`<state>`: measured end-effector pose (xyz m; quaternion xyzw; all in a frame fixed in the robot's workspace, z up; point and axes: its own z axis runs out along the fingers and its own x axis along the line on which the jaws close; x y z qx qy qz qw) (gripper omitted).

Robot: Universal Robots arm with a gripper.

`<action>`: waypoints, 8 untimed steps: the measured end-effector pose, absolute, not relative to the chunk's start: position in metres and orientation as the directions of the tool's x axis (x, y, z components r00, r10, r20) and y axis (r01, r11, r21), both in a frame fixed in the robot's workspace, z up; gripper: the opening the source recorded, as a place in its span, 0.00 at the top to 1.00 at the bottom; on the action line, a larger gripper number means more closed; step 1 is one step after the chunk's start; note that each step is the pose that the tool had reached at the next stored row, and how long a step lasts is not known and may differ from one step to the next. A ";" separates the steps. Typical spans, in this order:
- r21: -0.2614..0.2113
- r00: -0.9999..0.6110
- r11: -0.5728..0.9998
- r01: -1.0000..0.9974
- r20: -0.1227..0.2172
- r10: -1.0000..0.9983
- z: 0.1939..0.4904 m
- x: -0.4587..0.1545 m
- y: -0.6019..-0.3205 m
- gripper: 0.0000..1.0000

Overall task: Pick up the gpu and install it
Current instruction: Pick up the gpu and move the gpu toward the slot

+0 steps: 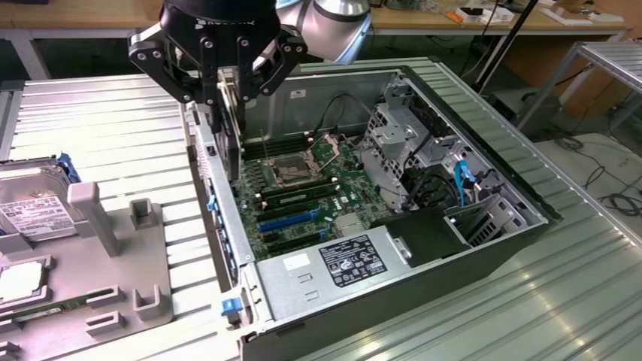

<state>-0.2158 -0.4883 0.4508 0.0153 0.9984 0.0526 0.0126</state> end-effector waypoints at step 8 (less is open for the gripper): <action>0.105 -0.999 0.994 0.029 -0.024 0.032 0.451 -0.208 -0.488 0.73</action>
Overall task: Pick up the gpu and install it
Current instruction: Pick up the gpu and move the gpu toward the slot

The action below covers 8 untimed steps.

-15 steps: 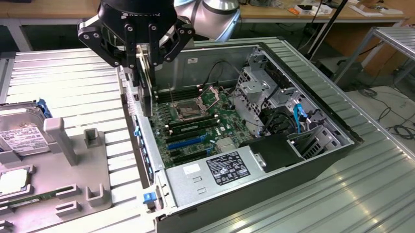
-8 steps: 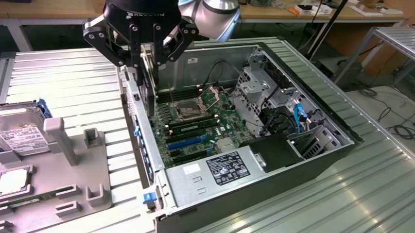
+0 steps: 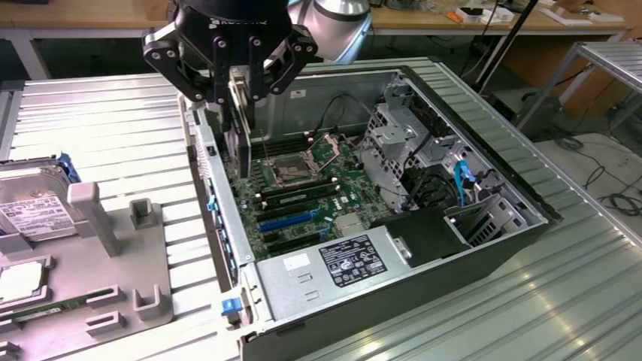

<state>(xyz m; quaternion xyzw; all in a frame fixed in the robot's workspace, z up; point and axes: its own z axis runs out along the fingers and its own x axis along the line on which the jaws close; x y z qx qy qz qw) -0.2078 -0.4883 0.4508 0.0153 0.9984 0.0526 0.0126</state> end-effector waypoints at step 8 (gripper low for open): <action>0.105 -0.999 0.994 0.029 -0.024 0.032 0.451 -0.200 -0.488 0.73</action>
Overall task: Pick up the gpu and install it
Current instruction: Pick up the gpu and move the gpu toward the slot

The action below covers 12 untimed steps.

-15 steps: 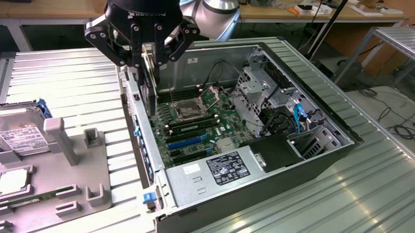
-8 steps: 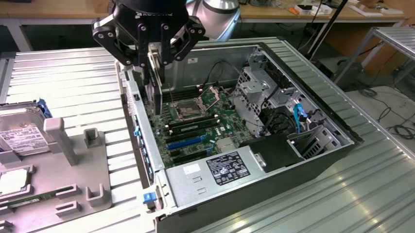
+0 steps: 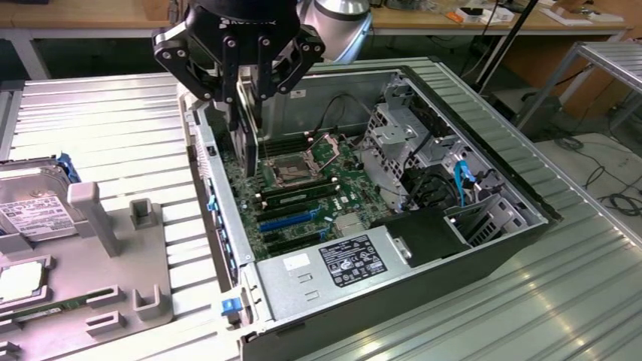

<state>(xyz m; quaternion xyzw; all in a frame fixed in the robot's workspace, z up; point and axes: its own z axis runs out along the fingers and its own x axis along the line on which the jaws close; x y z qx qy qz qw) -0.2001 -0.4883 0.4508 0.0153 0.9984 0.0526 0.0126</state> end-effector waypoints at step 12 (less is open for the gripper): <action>0.105 -0.999 0.994 0.029 -0.024 0.032 0.451 -0.188 -0.488 0.73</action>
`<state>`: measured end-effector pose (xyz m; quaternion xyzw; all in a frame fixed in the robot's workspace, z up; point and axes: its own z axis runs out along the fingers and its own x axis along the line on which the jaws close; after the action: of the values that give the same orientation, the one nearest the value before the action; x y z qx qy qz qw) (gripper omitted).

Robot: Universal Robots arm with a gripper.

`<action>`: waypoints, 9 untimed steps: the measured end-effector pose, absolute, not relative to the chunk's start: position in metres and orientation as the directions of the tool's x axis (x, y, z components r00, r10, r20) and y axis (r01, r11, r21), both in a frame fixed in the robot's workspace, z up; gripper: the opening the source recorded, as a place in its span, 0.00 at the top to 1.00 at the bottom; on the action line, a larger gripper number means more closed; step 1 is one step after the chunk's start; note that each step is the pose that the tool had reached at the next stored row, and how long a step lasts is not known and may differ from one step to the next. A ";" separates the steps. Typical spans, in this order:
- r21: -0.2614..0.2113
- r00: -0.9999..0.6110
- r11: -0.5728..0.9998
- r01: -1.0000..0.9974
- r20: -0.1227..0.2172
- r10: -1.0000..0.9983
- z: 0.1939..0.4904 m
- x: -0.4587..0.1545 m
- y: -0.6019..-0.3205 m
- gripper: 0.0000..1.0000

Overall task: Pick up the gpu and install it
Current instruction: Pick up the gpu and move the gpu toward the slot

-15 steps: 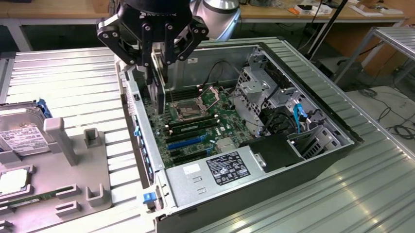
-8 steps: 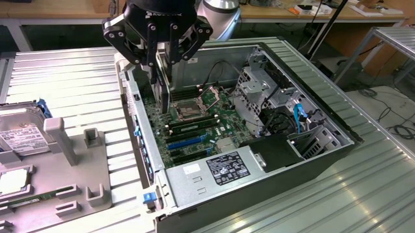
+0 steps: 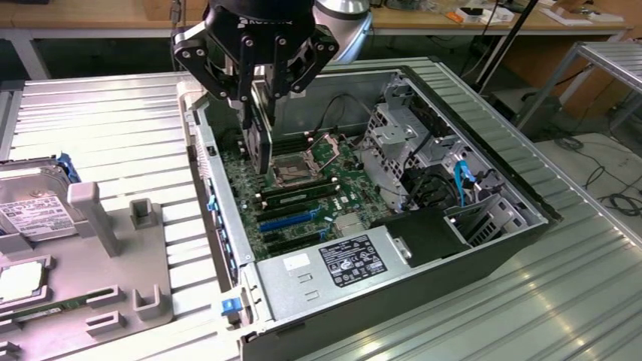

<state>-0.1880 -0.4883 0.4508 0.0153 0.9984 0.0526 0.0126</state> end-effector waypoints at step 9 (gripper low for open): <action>0.105 -0.999 0.994 0.029 -0.024 0.032 0.451 -0.180 -0.488 0.73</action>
<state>-0.1797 -0.4883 0.4508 0.0153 0.9984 0.0526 0.0126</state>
